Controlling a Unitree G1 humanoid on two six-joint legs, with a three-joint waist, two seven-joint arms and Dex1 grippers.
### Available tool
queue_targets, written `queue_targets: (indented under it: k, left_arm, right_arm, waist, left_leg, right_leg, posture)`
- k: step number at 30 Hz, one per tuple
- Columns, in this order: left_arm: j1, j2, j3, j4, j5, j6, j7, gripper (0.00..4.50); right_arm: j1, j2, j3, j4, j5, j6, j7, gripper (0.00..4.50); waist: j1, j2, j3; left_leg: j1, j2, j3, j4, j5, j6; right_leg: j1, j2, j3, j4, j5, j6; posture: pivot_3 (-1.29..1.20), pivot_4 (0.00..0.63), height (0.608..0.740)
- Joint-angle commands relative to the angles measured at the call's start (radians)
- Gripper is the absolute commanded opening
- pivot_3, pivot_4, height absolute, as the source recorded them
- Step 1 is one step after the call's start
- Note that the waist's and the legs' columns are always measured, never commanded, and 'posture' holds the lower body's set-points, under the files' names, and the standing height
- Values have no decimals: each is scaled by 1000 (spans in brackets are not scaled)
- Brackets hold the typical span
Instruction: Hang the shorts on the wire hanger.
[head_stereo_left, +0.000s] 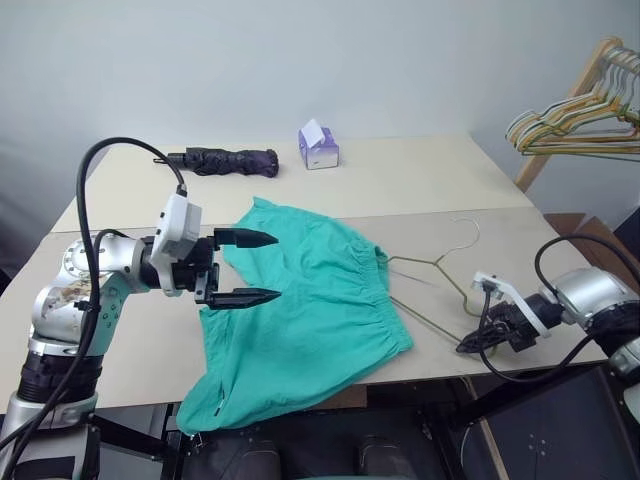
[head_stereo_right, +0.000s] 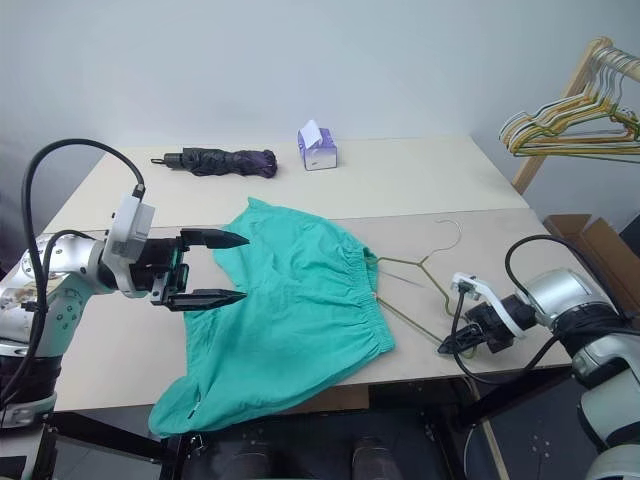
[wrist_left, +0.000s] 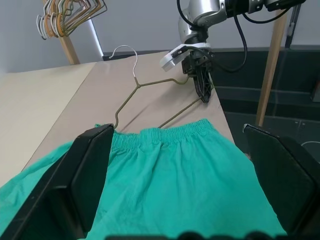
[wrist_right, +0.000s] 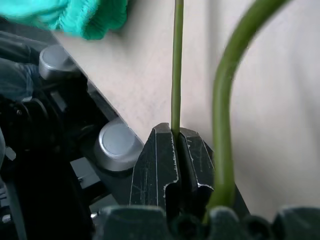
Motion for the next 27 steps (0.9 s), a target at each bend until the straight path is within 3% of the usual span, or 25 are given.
queue_targets:
  k: [1, 8, 14, 18, 22, 27]
  left_arm:
    - [-19, 3, 11, -1, 6, -32, -3, 4470]
    - [-25, 12, 18, 2, 6, -38, -2, 4470]
    - [-16, 11, 18, -5, 5, -42, 5, 4470]
    - [-24, 8, 13, 0, 8, -44, 8, 4470]
    - [-29, 7, 10, 8, 12, -48, 7, 4470]
    - [-34, 0, 3, 14, 15, -49, 2, 4470]
  right_arm:
    - [-78, 83, -2, 143, -69, -50, 59, 0]
    - [-136, 143, 12, 249, -96, -121, 59, 0]
    - [-139, 131, 44, 173, -26, -96, 59, 0]
    - [-167, 219, -63, 334, -120, -89, 11, 0]
    - [-181, 229, -191, 380, -145, -102, -58, 0]
    - [-123, 170, -333, 215, -144, -90, -101, 0]
  waist:
    - [-3, 0, 0]
    - [14, 0, 0]
    - [20, 0, 0]
    - [20, 0, 0]
    - [23, 0, 0]
    - [28, 0, 0]
  left_leg:
    - [0, 0, 0, 0, 0, 0]
    - [-2, -1, -1, 0, 0, 0]
    - [-1, 0, -1, 0, 0, 0]
    - [-1, 0, -1, 0, 0, 0]
    - [-1, 0, -1, 0, 0, 0]
    - [-2, 0, -1, 0, 0, 0]
  right_leg:
    - [0, 0, 0, 0, 0, 0]
    - [-1, 0, -1, 0, 4, -7]
    - [-1, 0, -1, 1, 4, -7]
    - [-1, 0, -1, 1, 4, -7]
    - [-1, 0, -1, 1, 5, -8]
    - [-1, 0, -1, 1, 5, -8]
  posture:
    - [58, 22, 740]
    - [78, 16, 740]
    - [79, 16, 740]
    - [76, 13, 740]
    - [62, 0, 740]
    - [48, 0, 740]
